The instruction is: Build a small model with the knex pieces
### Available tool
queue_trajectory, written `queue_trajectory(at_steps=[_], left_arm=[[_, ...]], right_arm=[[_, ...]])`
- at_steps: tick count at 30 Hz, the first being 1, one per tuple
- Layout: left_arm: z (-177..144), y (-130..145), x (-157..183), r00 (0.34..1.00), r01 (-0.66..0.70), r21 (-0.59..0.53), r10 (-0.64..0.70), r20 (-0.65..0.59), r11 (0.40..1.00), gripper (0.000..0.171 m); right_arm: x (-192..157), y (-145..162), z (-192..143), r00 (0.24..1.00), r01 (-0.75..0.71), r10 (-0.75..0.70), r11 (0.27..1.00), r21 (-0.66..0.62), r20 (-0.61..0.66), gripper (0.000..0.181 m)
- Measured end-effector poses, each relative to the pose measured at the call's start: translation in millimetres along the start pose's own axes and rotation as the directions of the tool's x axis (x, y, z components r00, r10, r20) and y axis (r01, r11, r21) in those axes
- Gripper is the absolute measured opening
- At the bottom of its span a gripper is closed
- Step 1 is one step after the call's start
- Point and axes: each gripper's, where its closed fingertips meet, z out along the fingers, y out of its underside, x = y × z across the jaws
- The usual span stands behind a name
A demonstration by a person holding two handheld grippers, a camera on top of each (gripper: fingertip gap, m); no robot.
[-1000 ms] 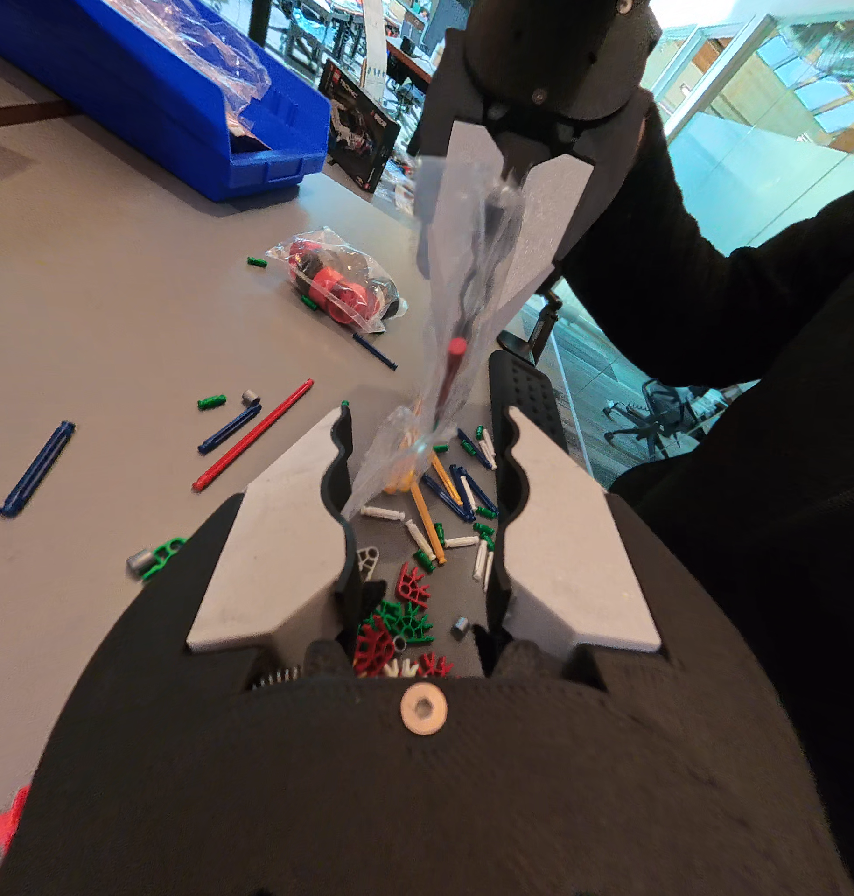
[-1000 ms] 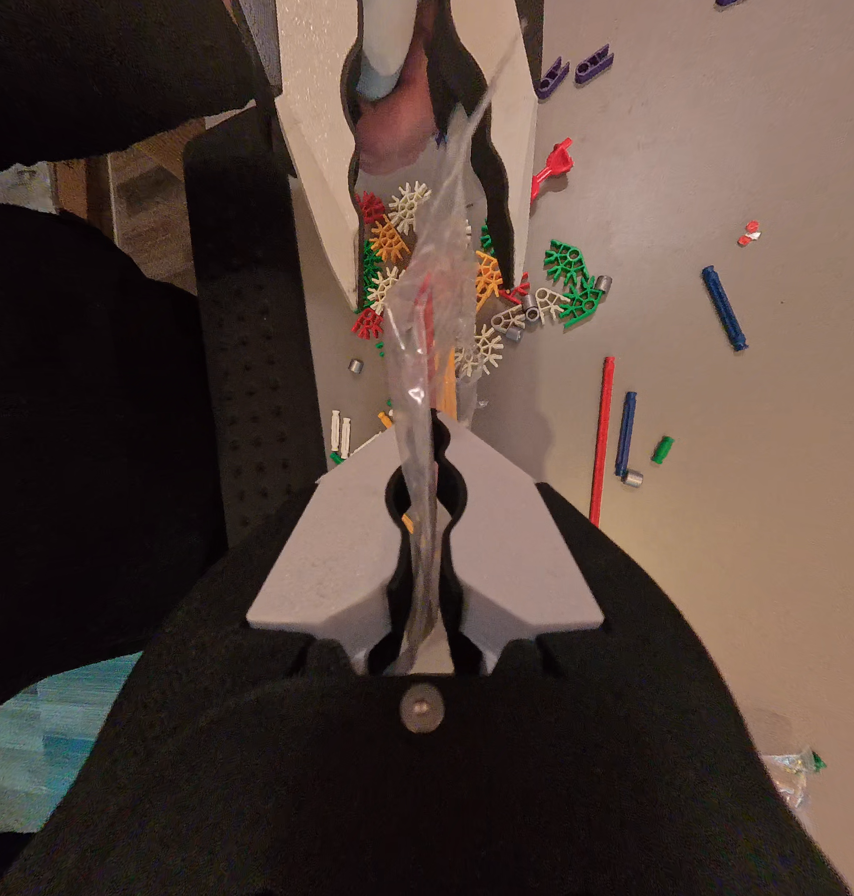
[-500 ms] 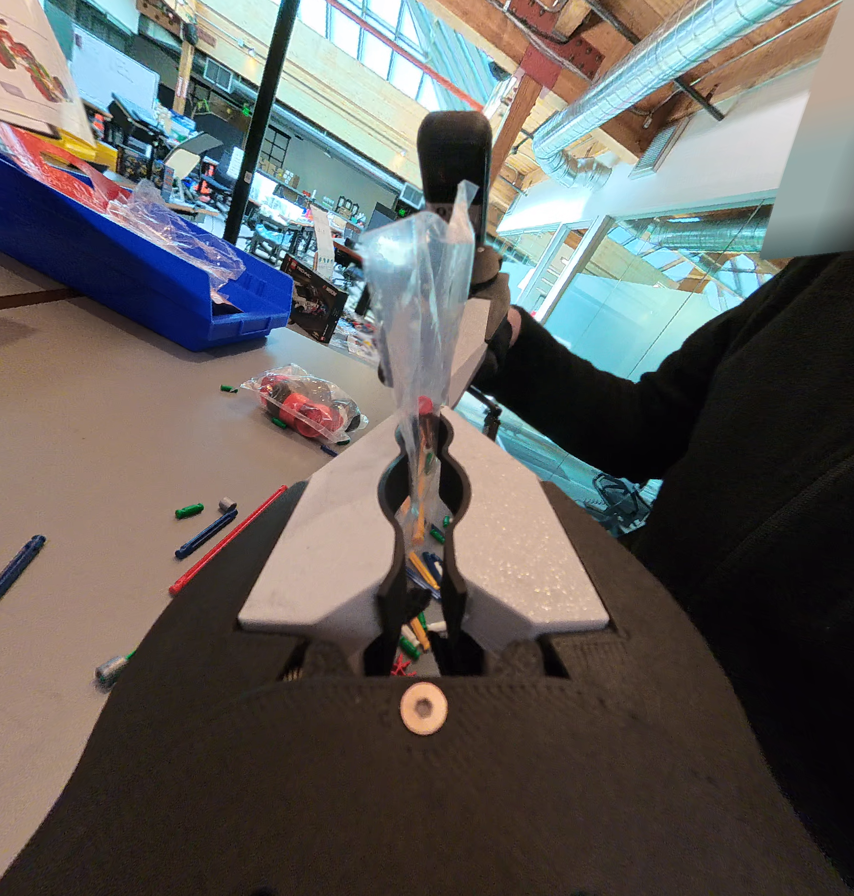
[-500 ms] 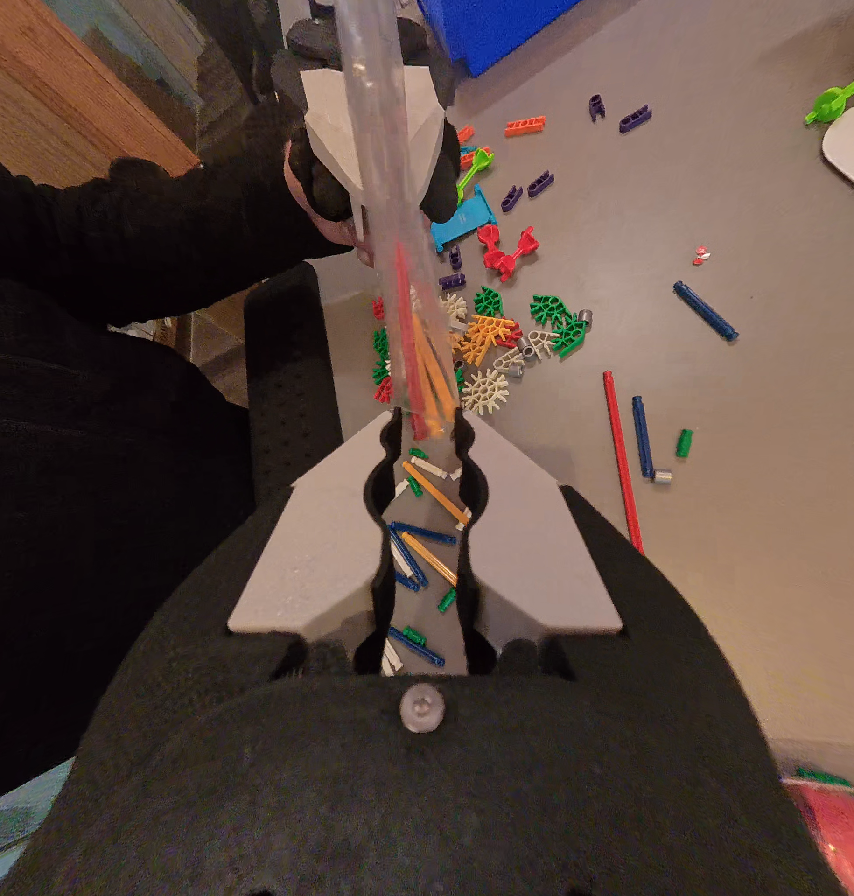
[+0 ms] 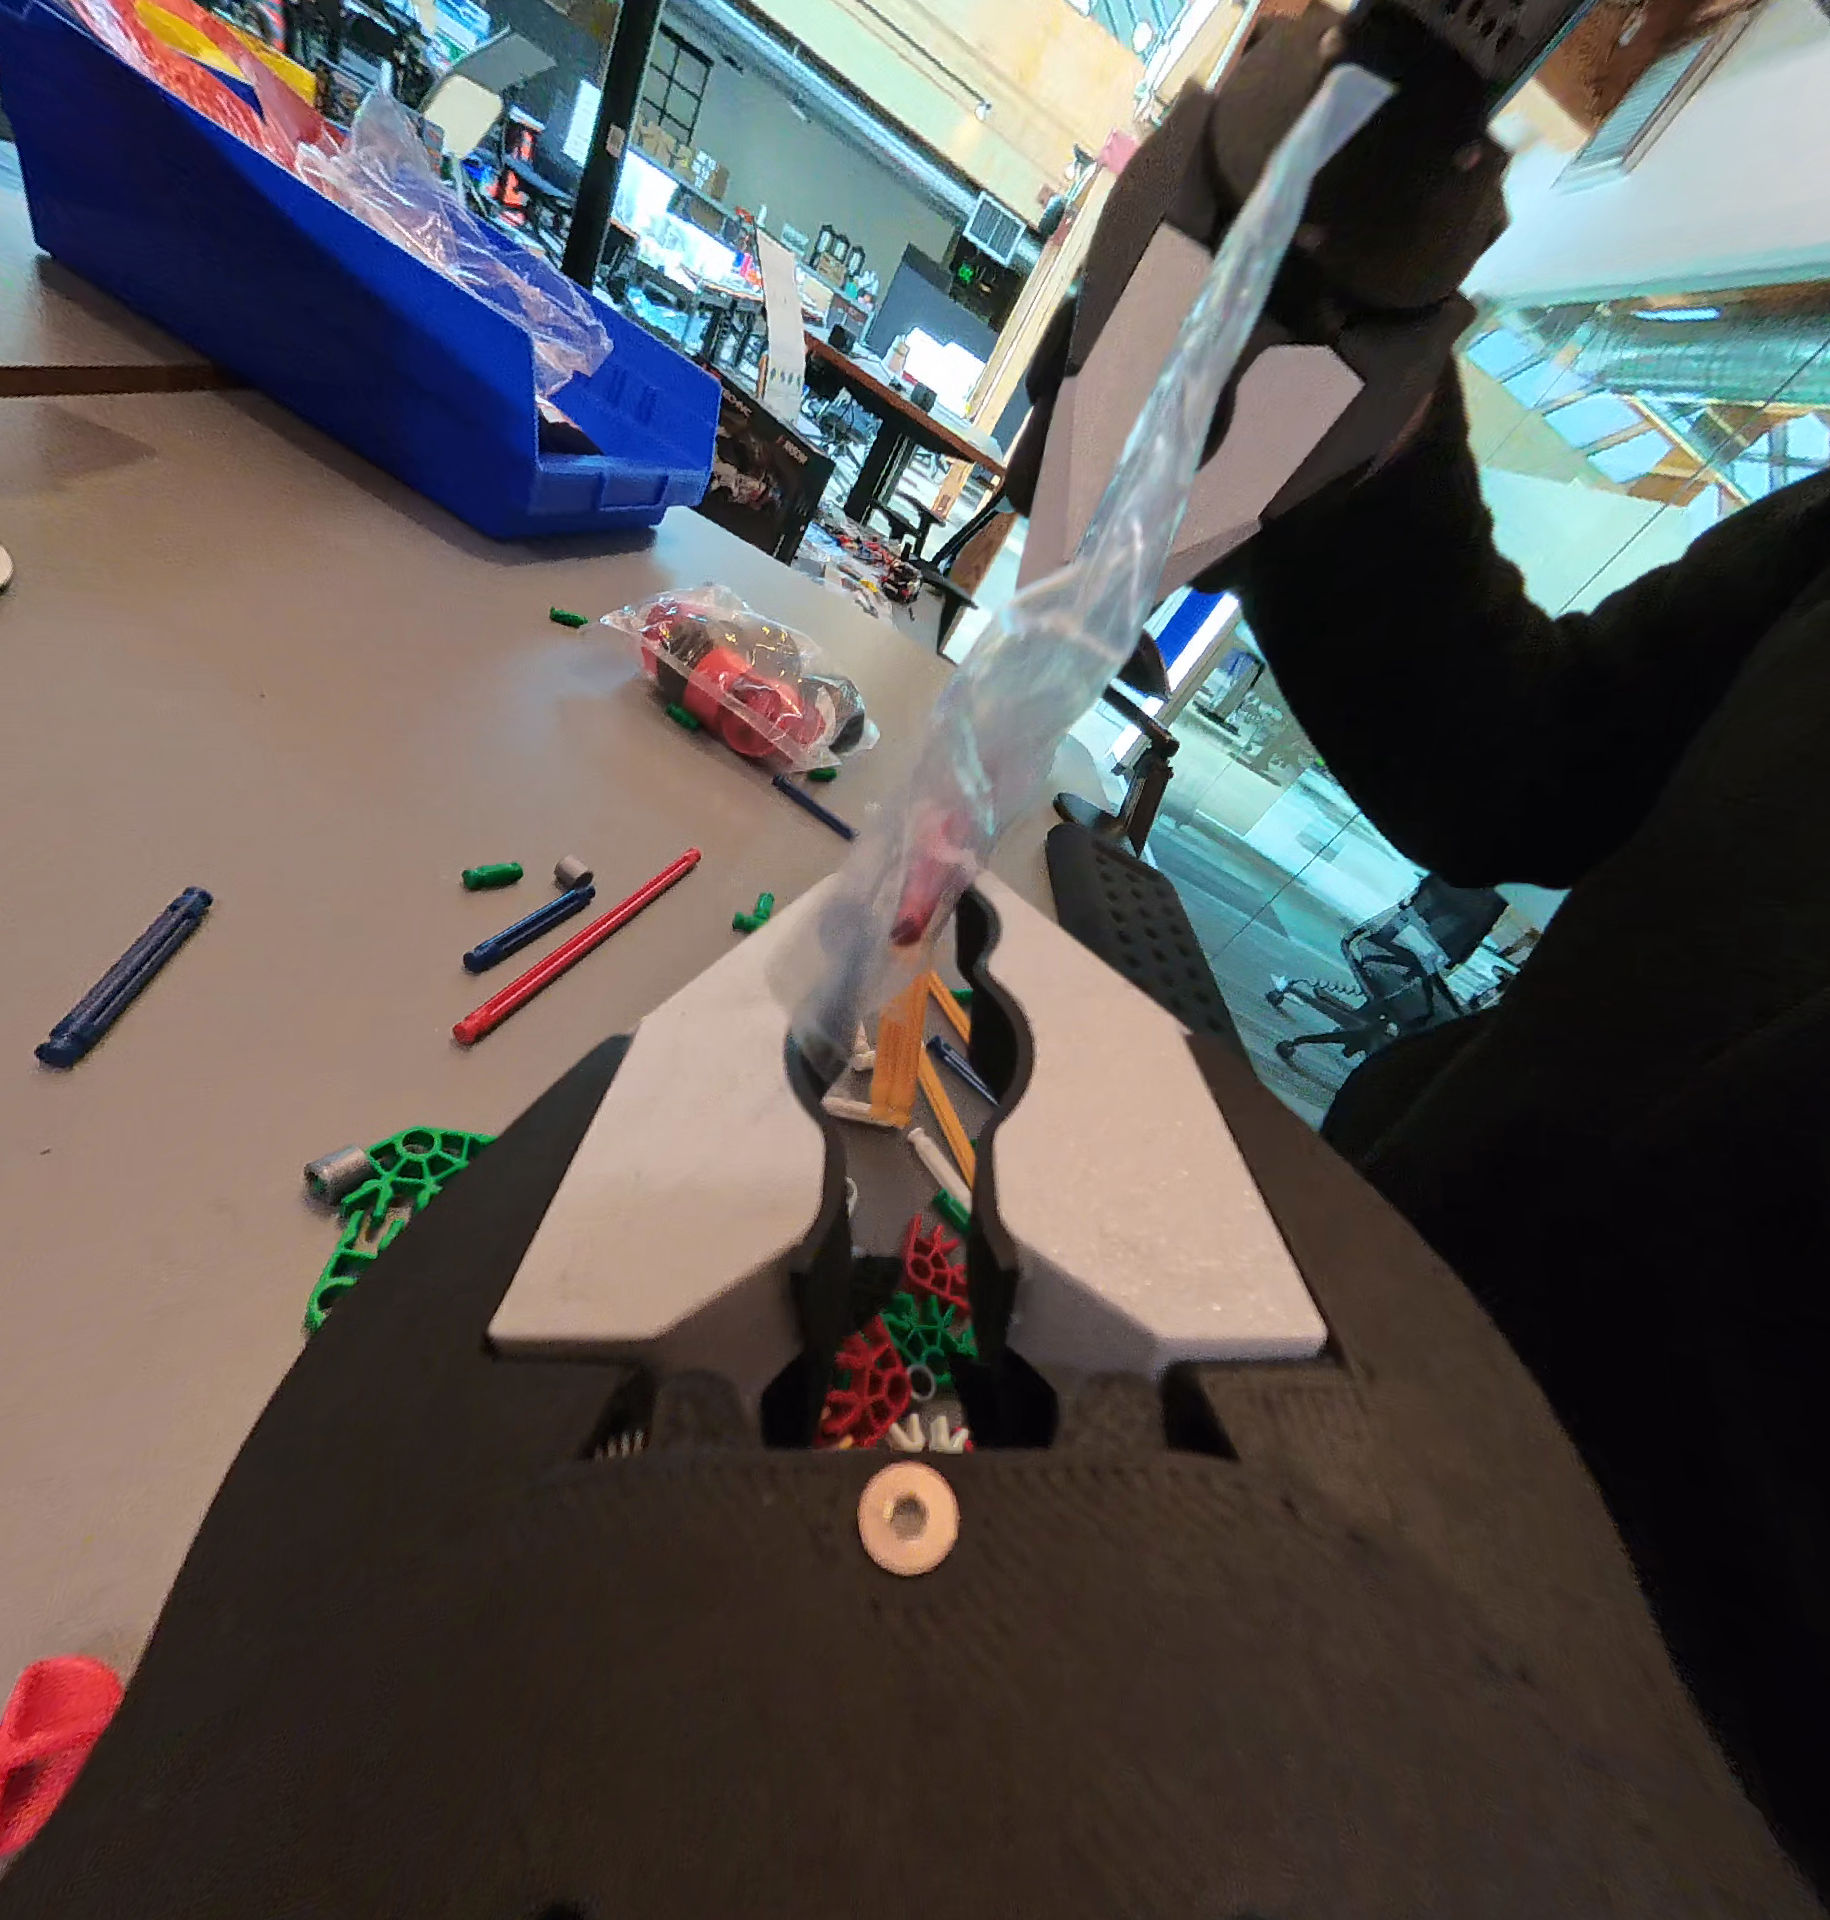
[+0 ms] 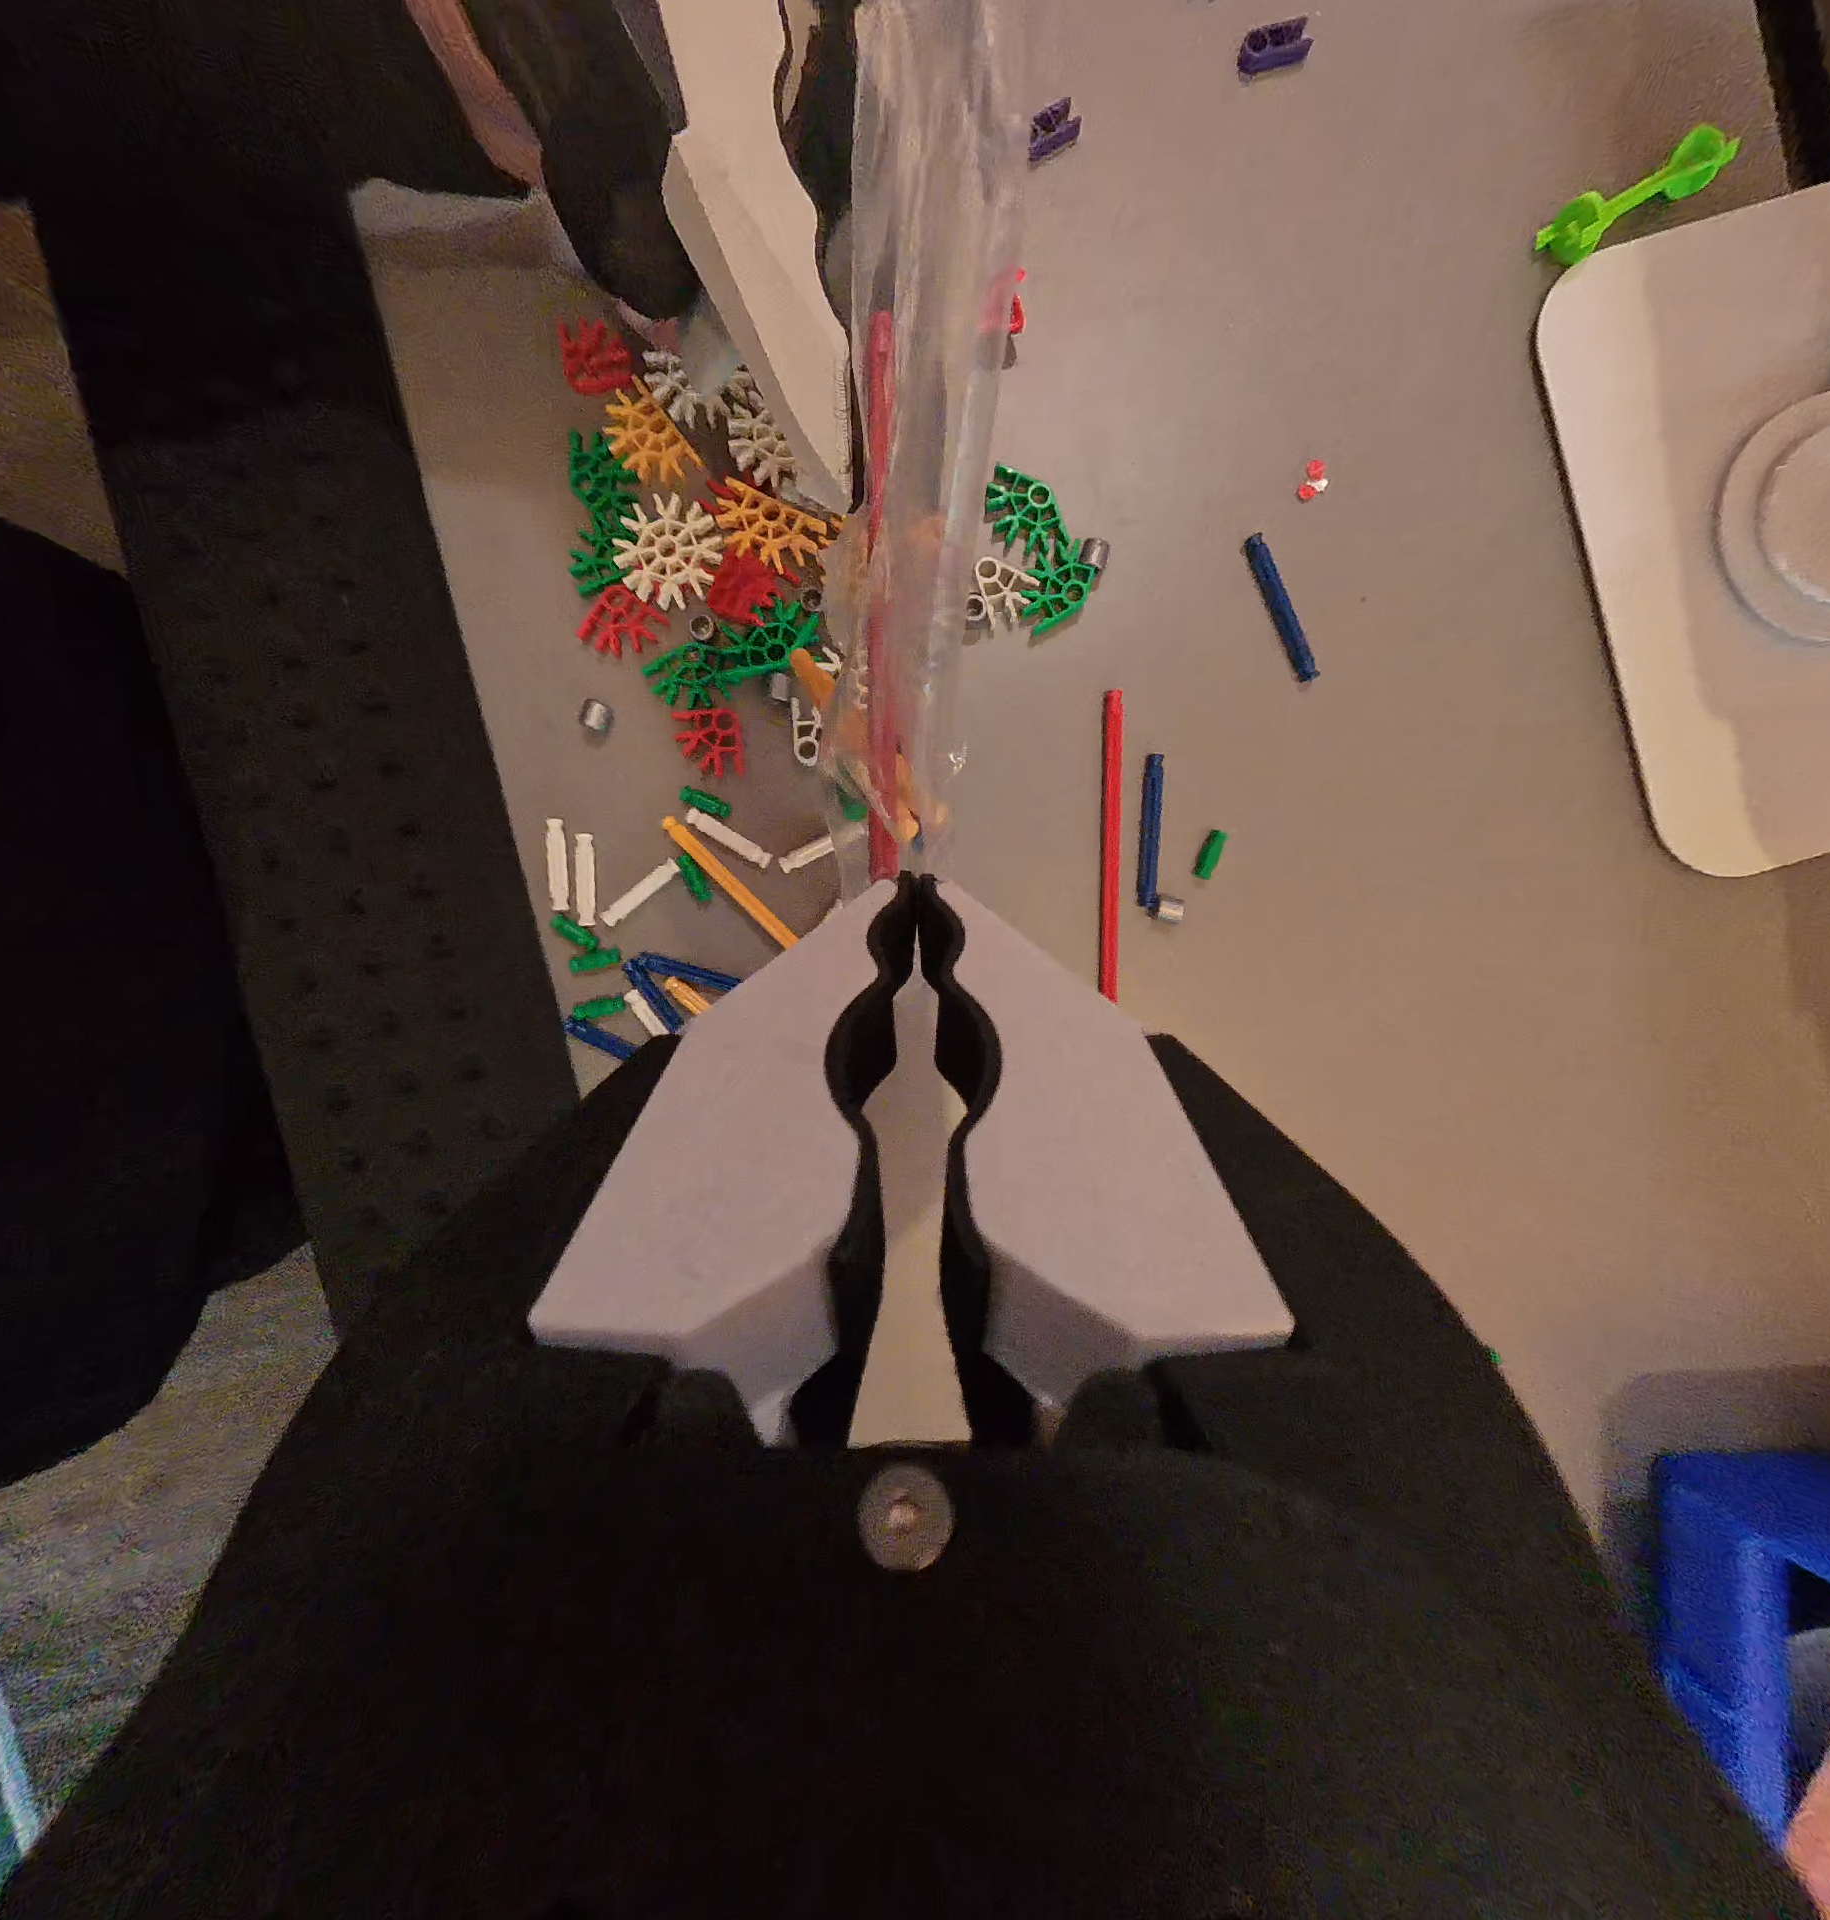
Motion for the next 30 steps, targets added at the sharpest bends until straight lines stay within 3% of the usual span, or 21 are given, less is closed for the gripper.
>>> queue_trajectory(at_steps=[3,6,15,17,19,21,24,25,27,30], left_arm=[[1,5,-3,0.999,-0.023,-0.043,0.024,0.032,0.999,0.006],[1,10,-6,0.997,-0.047,-0.076,0.052,0.057,0.996,0.000],[5,3,-3,0.998,-0.051,-0.076,0.055,0.041,0.996,0.003],[8,0,-2,0.999,-0.029,-0.074,0.031,0.025,0.997,0.008],[10,-1,1,0.999,-0.031,-0.080,0.031,0.005,0.996,0.002],[13,-4,4,0.998,-0.064,-0.081,0.065,0.007,0.995,0.000],[14,-15,7,0.998,-0.065,-0.044,0.065,-0.003,0.997,0.000],[13,-21,11,0.998,-0.052,-0.019,0.051,-0.026,0.998,0.000],[9,-32,13,0.998,-0.031,0.040,0.033,-0.046,0.999,0.000],[7,-40,13,0.998,-0.009,0.078,0.014,-0.060,0.997,0.000]], right_arm=[[-1,1,9,0.998,0.065,-0.065,0.995,-0.076,0.003,0.000],[4,0,10,0.999,0.044,-0.043,0.997,-0.062,0.015,0.000],[3,-3,-6,0.996,0.009,-0.006,1.000,-0.030,0.094,0.000],[12,3,-10,0.999,0.003,-0.001,0.999,-0.054,0.049,0.000],[6,-1,-15,0.993,-0.033,0.034,0.999,-0.007,0.110,0.000],[11,3,-19,0.995,-0.047,0.048,0.999,-0.011,0.091,0.000],[10,-7,-21,0.985,-0.123,0.109,0.987,0.101,0.135,0.000],[15,-2,-17,0.983,-0.149,0.135,0.983,0.108,0.126,0.011],[19,1,-19,0.971,-0.209,0.182,0.961,0.179,0.153,0.059],[12,2,-22,0.944,-0.282,0.218,0.923,0.261,0.249,0.065]])
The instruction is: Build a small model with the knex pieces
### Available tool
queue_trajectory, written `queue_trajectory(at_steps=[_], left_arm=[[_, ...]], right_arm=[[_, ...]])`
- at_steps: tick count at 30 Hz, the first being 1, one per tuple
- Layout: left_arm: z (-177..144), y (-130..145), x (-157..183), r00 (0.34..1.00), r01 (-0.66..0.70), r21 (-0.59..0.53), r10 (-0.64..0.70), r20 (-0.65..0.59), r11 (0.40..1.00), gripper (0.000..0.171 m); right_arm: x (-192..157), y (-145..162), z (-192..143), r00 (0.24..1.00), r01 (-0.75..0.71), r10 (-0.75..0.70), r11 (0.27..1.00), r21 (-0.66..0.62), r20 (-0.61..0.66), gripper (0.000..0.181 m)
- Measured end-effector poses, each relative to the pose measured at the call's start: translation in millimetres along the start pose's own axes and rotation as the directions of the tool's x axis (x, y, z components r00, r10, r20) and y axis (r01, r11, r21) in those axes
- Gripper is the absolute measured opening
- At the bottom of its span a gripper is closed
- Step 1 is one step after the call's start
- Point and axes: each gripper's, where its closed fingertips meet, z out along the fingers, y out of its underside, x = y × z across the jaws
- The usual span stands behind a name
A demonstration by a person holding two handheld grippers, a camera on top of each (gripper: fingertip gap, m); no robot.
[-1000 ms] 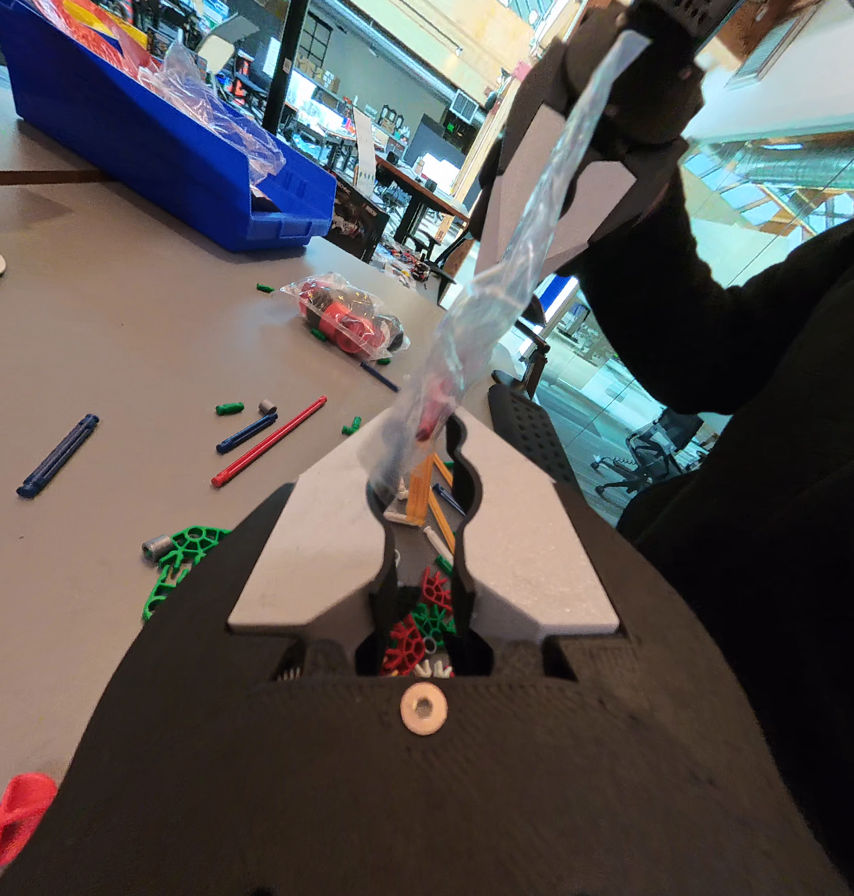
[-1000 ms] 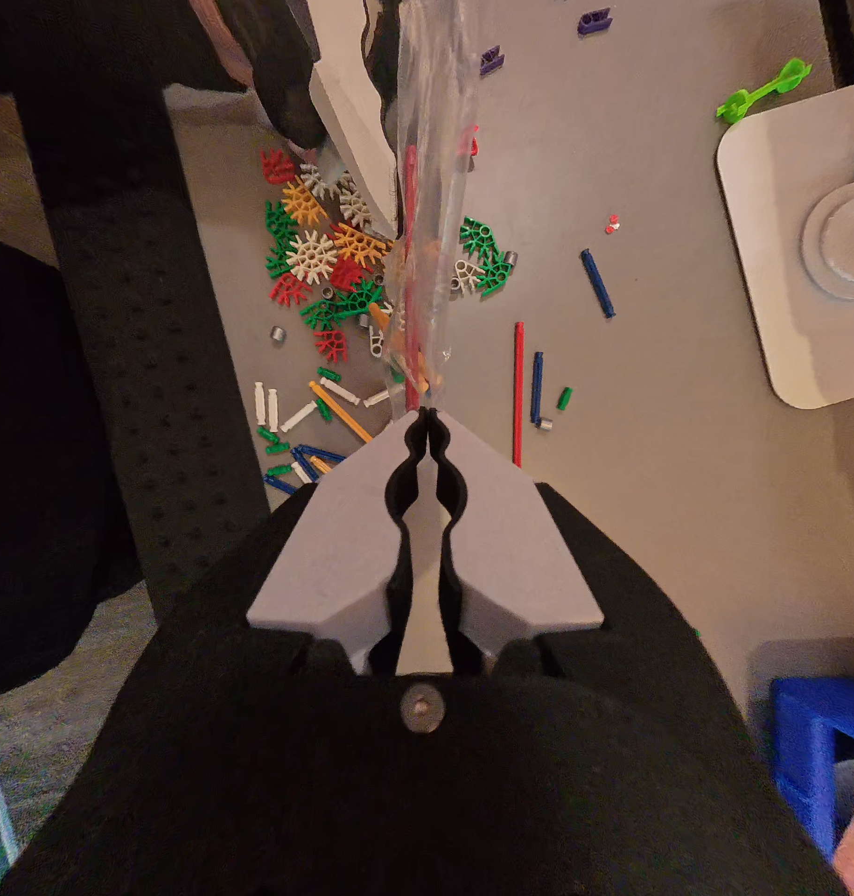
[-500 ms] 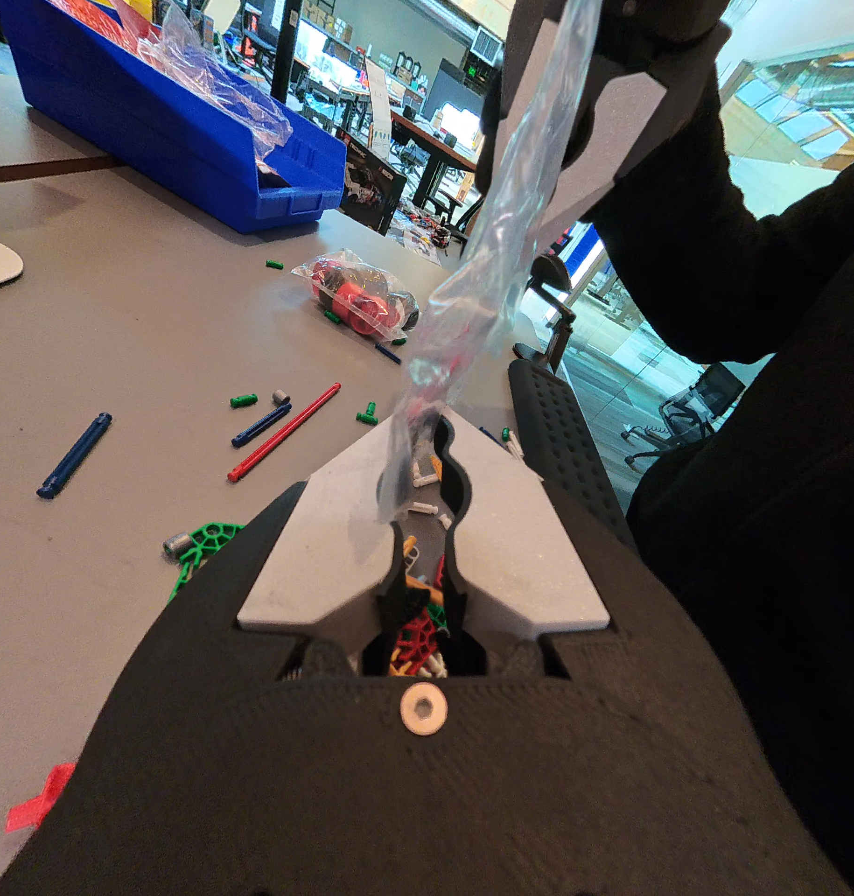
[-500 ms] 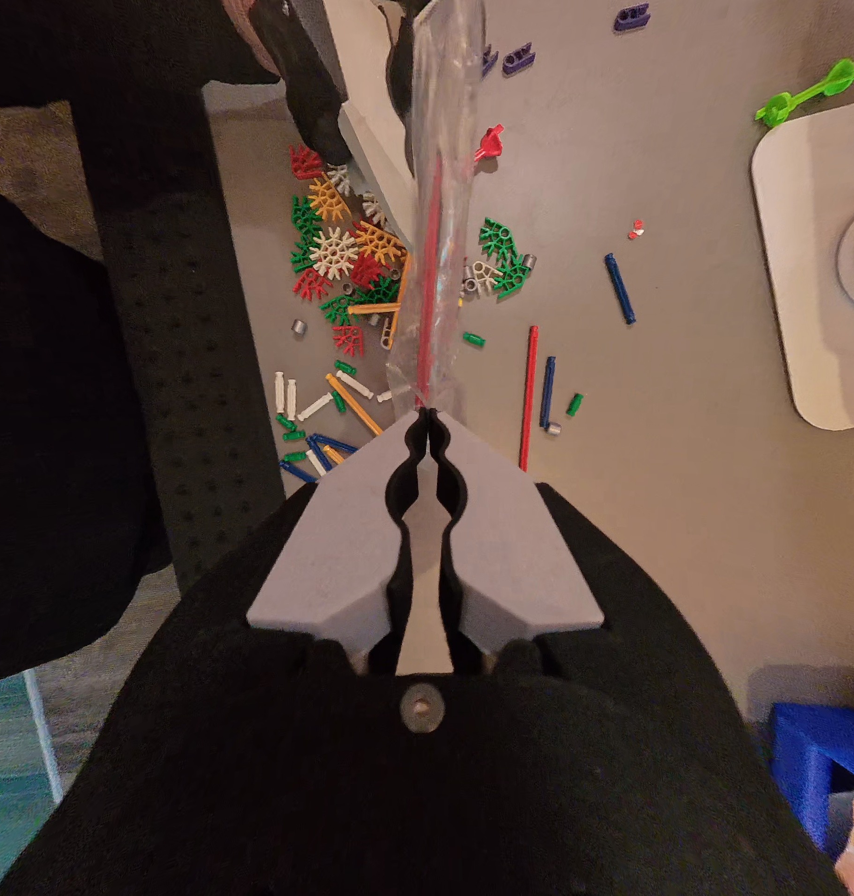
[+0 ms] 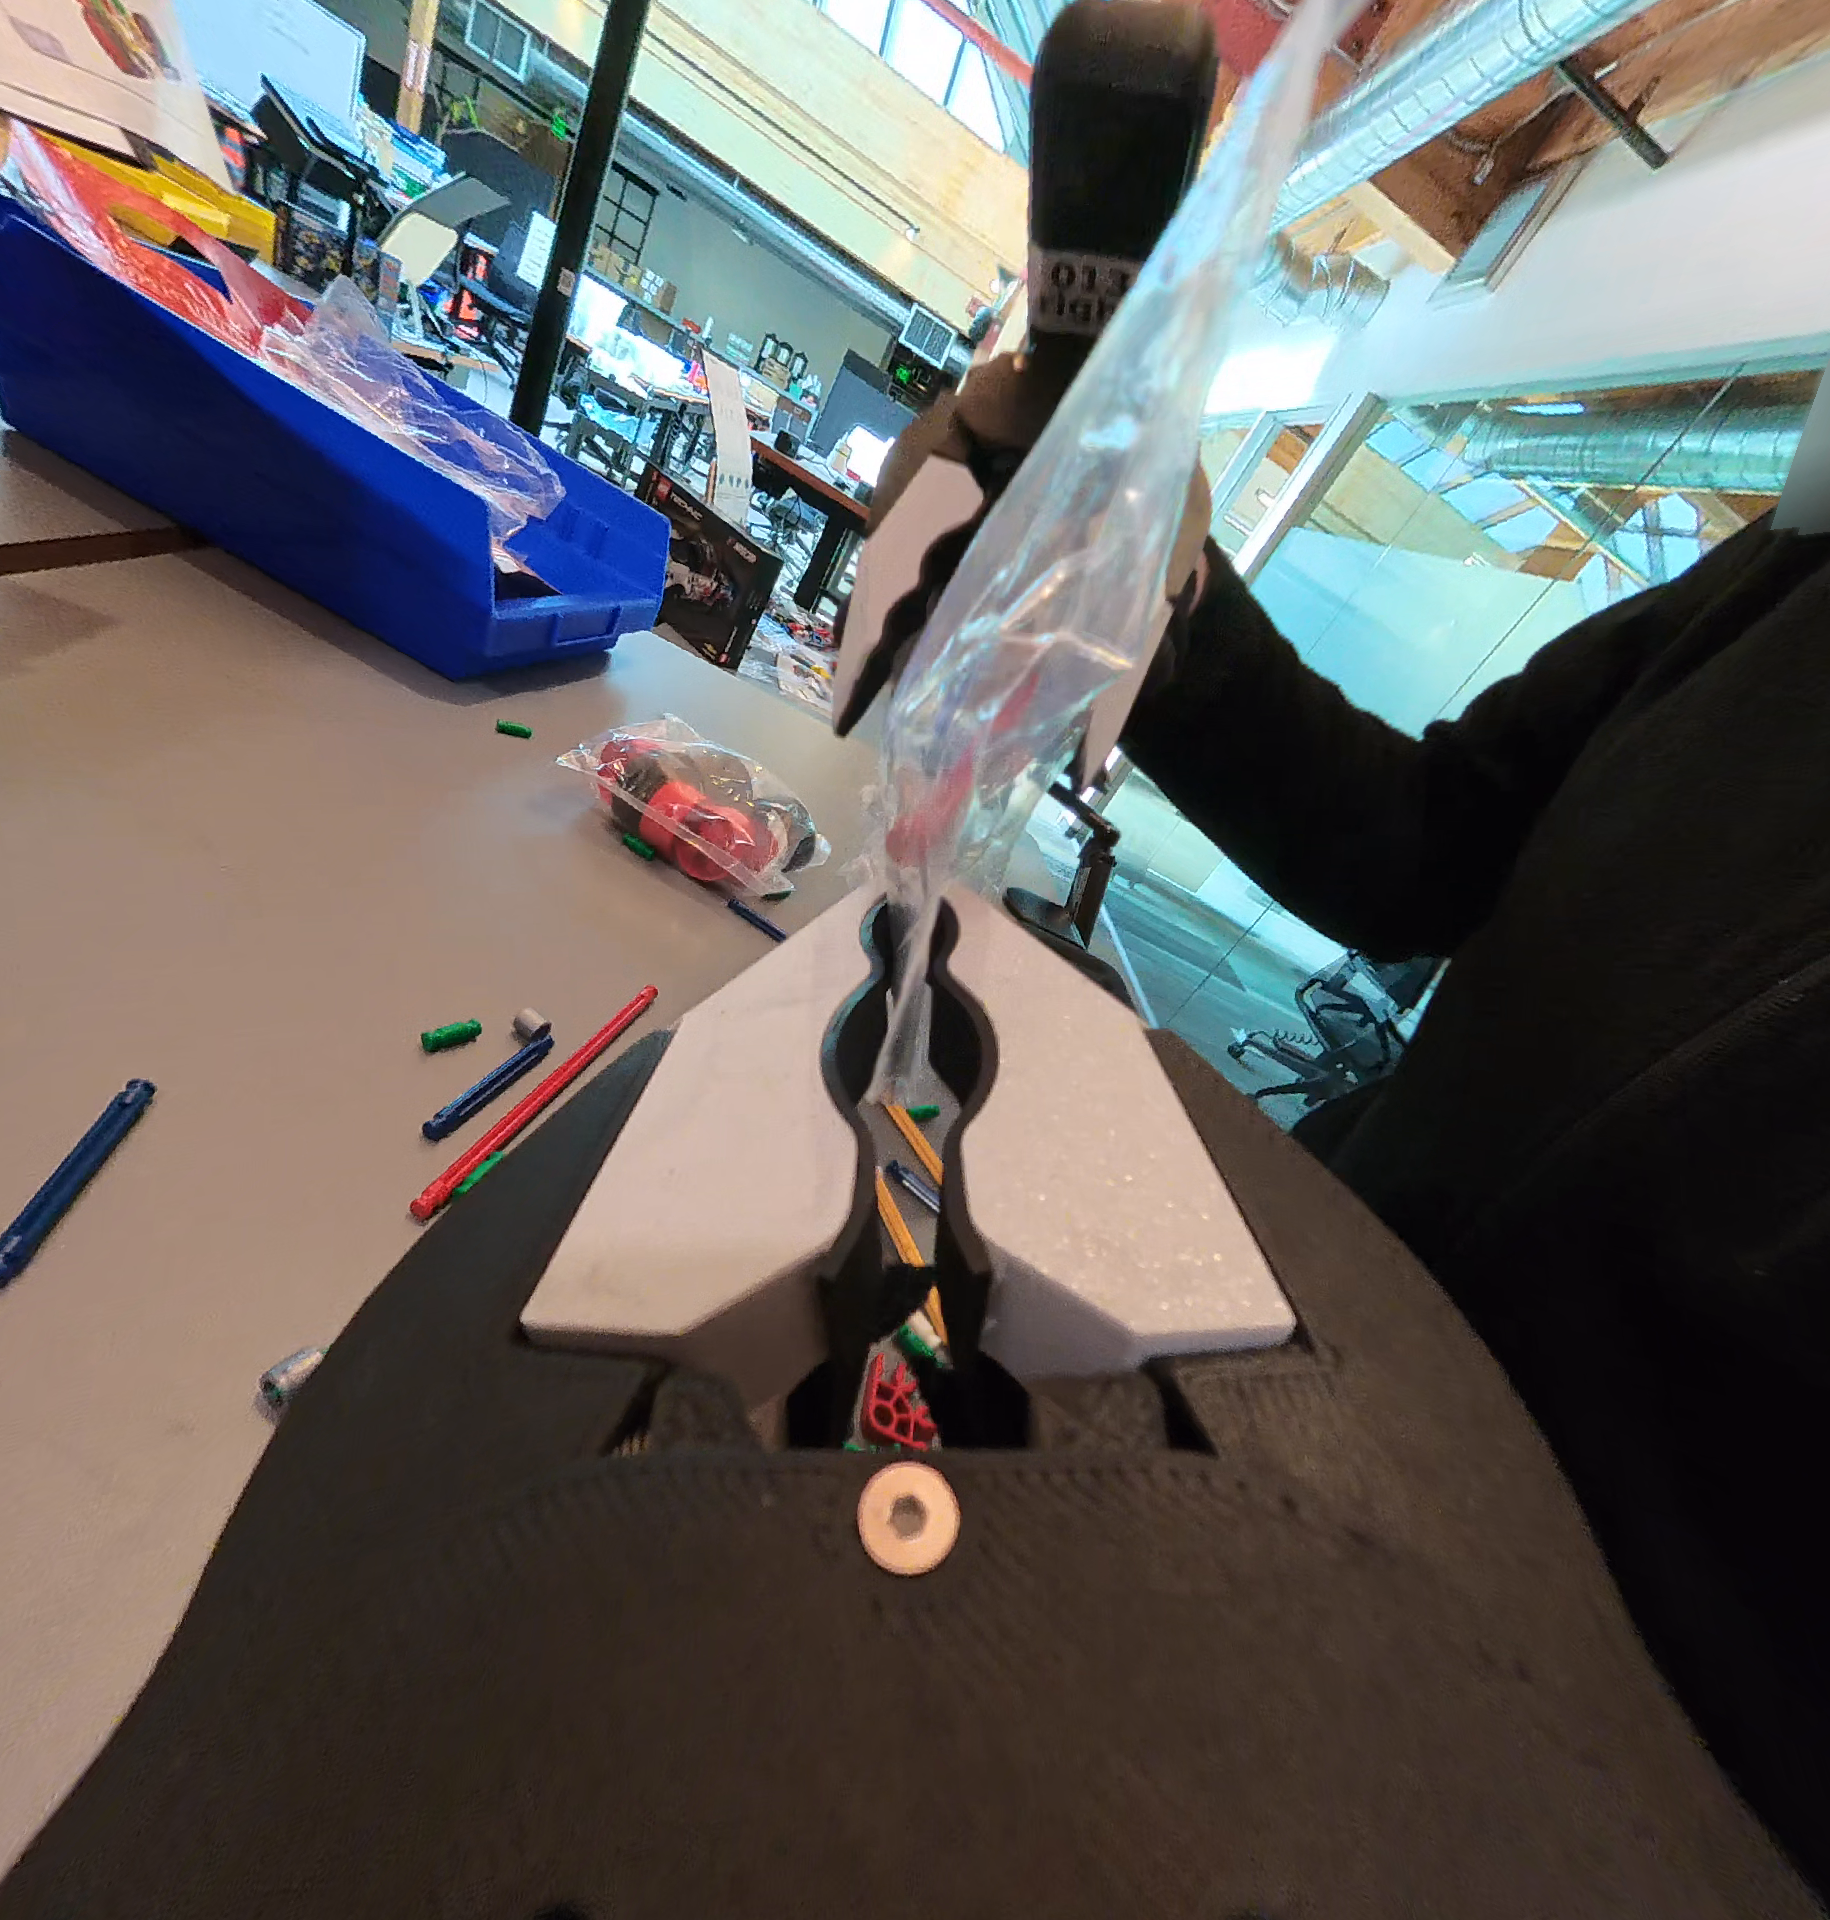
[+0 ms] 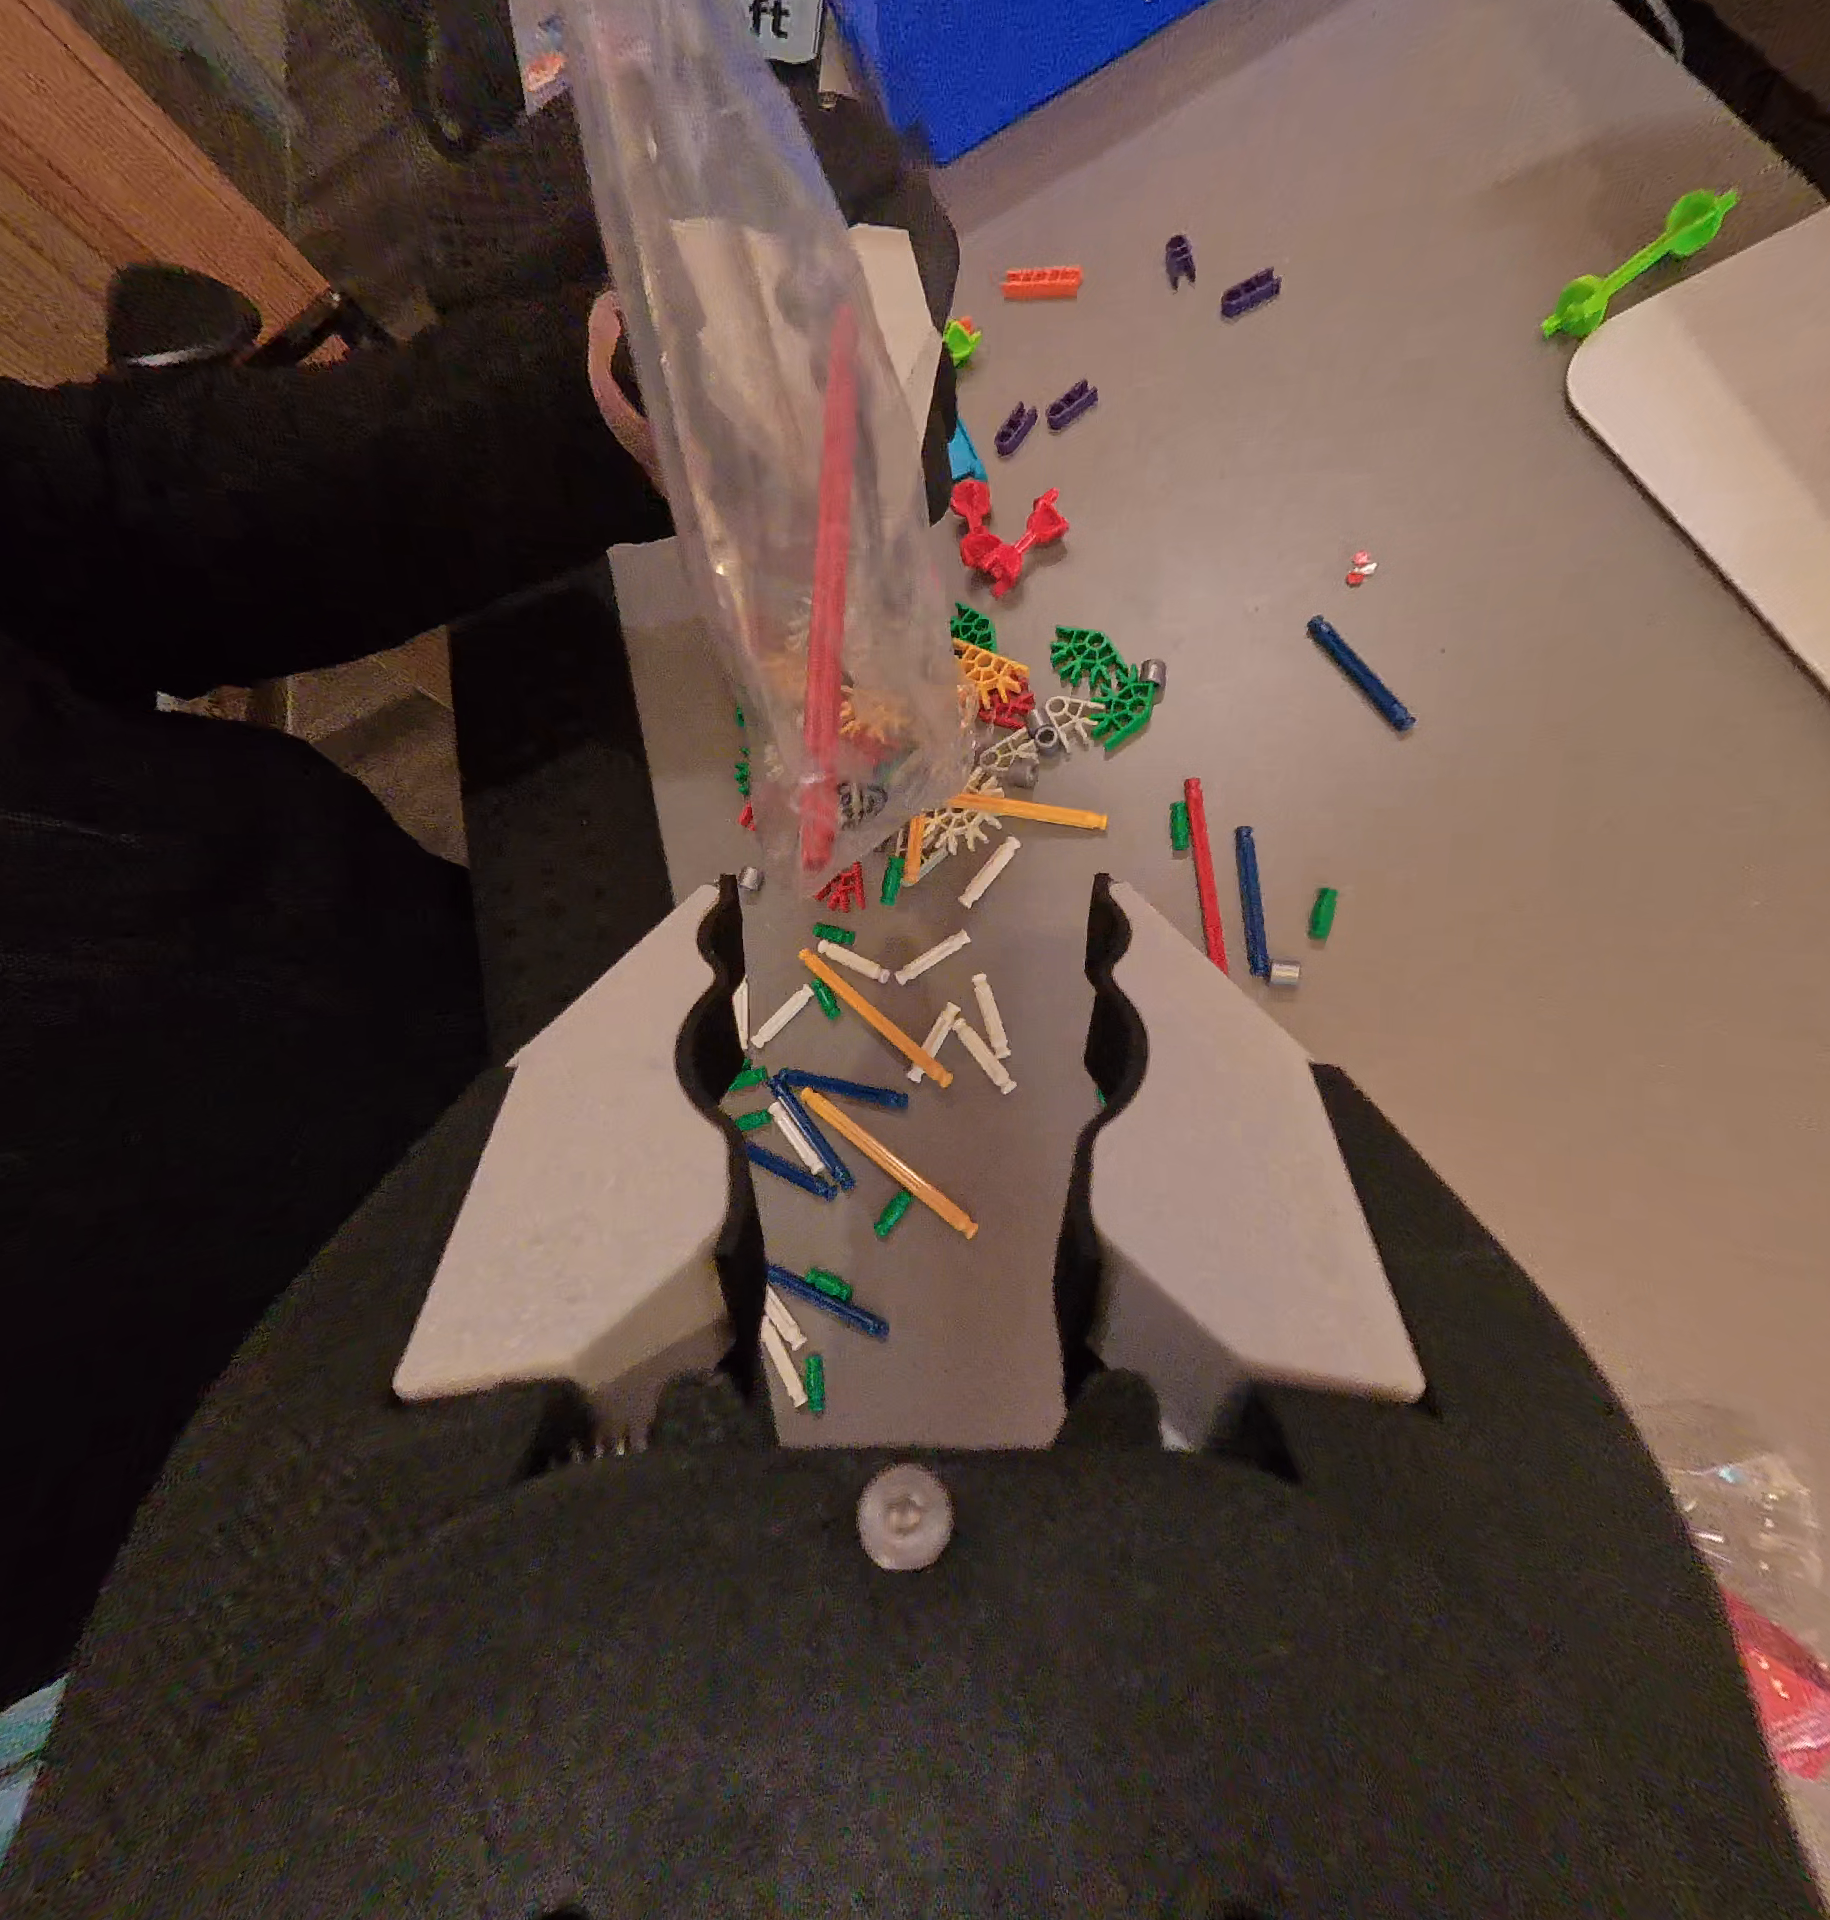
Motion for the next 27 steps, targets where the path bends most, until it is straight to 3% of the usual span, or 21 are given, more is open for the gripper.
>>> queue_trajectory(at_steps=[2,6,10,16,18,21,23,25,27], left_arm=[[0,-1,0,1.000,0.023,0.019,-0.023,-0.020,1.000,0.000],[2,-4,1,0.996,0.060,0.066,-0.055,-0.067,0.996,0.000],[5,-3,0,0.992,0.086,0.085,-0.078,-0.096,0.993,0.000],[-1,-11,3,0.992,0.073,0.131,-0.059,-0.112,0.989,0.000],[-4,-18,7,0.989,0.076,0.144,-0.057,-0.134,0.987,0.000],[-8,-25,9,0.986,0.082,0.167,-0.056,-0.156,0.983,0.000],[-8,-27,13,0.985,0.073,0.166,-0.045,-0.167,0.983,0.000],[-6,-27,14,0.985,0.060,0.156,-0.033,-0.171,0.986,0.000],[-7,-27,15,0.983,0.057,0.149,-0.030,-0.182,0.987,0.000]], right_arm=[[3,9,5,1.000,0.000,0.000,1.000,-0.005,-0.013,0.055],[-2,-4,18,0.998,-0.052,0.048,0.993,0.105,0.036,0.018],[-7,-16,25,0.995,-0.072,0.056,0.980,0.187,0.087,0.000],[-9,-26,23,0.991,-0.106,0.084,0.970,0.218,0.109,0.000],[4,-22,23,0.984,-0.176,0.164,0.959,0.221,0.073,0.039],[6,-17,28,0.965,-0.262,0.244,0.932,0.250,0.102,0.064],[-2,-22,38,0.928,-0.357,0.306,0.895,0.267,0.213,0.059],[-13,-45,34,0.853,-0.476,0.325,0.805,0.355,0.408,0.049],[-12,-58,29,0.799,-0.553,0.321,0.724,0.412,0.508,0.021]])
